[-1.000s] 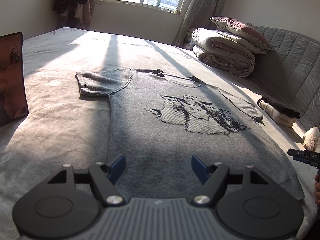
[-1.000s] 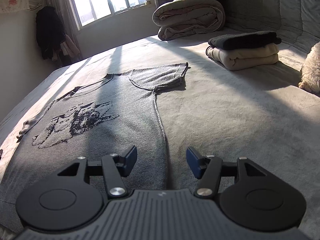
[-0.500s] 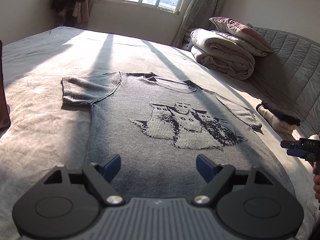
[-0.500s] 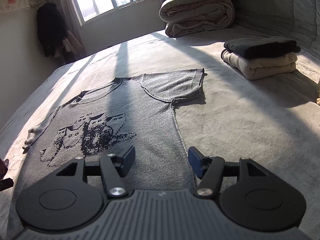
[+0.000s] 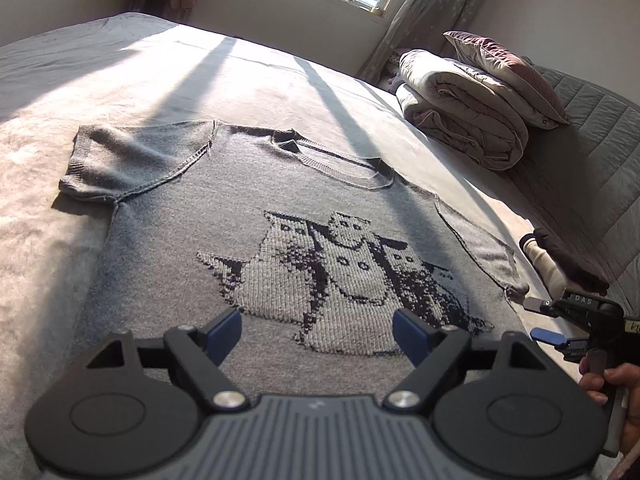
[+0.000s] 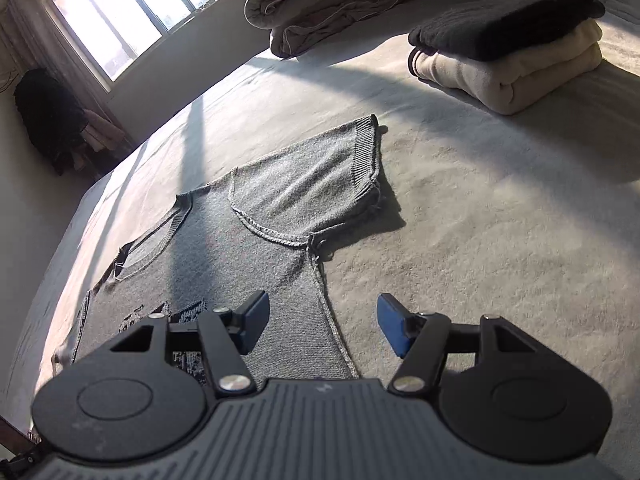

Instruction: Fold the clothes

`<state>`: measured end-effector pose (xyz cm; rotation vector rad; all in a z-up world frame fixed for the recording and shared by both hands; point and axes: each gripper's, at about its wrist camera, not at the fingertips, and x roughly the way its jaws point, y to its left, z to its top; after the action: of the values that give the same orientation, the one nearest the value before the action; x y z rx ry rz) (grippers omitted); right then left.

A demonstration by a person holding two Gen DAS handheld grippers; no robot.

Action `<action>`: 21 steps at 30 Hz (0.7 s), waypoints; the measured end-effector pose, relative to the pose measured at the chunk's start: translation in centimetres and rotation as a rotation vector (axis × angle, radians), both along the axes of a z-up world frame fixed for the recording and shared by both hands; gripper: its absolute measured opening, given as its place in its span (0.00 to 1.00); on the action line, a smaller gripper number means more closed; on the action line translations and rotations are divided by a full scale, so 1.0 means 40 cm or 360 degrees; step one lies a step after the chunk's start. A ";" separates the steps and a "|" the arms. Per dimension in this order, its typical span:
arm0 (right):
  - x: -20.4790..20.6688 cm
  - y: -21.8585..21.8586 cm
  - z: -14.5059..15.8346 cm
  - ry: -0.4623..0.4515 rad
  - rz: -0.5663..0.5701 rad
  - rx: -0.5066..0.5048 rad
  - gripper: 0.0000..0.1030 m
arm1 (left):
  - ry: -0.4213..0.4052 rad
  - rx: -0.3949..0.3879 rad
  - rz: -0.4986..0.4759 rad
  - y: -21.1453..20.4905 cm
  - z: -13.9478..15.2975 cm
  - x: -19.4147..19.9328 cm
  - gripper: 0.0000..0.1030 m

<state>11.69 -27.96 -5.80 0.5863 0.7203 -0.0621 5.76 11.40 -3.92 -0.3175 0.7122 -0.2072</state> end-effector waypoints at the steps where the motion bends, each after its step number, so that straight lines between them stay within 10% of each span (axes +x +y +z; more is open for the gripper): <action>1: 0.017 -0.008 -0.006 -0.0001 -0.0016 0.0016 0.62 | -0.0007 0.0011 0.0002 -0.003 0.000 0.004 0.81; 10: 0.129 -0.045 -0.017 -0.0058 -0.0168 0.0016 0.60 | 0.0090 -0.0161 0.0086 0.008 -0.025 0.073 0.81; 15: 0.164 -0.035 -0.009 -0.0054 -0.0209 -0.0092 0.18 | 0.0147 -0.0221 0.0101 0.011 -0.046 0.096 0.81; 21: 0.169 0.017 0.047 -0.0181 -0.0137 -0.0241 0.12 | 0.0148 -0.0198 0.0095 0.020 -0.048 0.098 0.81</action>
<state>18.44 -27.28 -3.93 0.4715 0.5741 -0.1603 9.67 12.19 -5.86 -0.4690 0.7825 -0.1815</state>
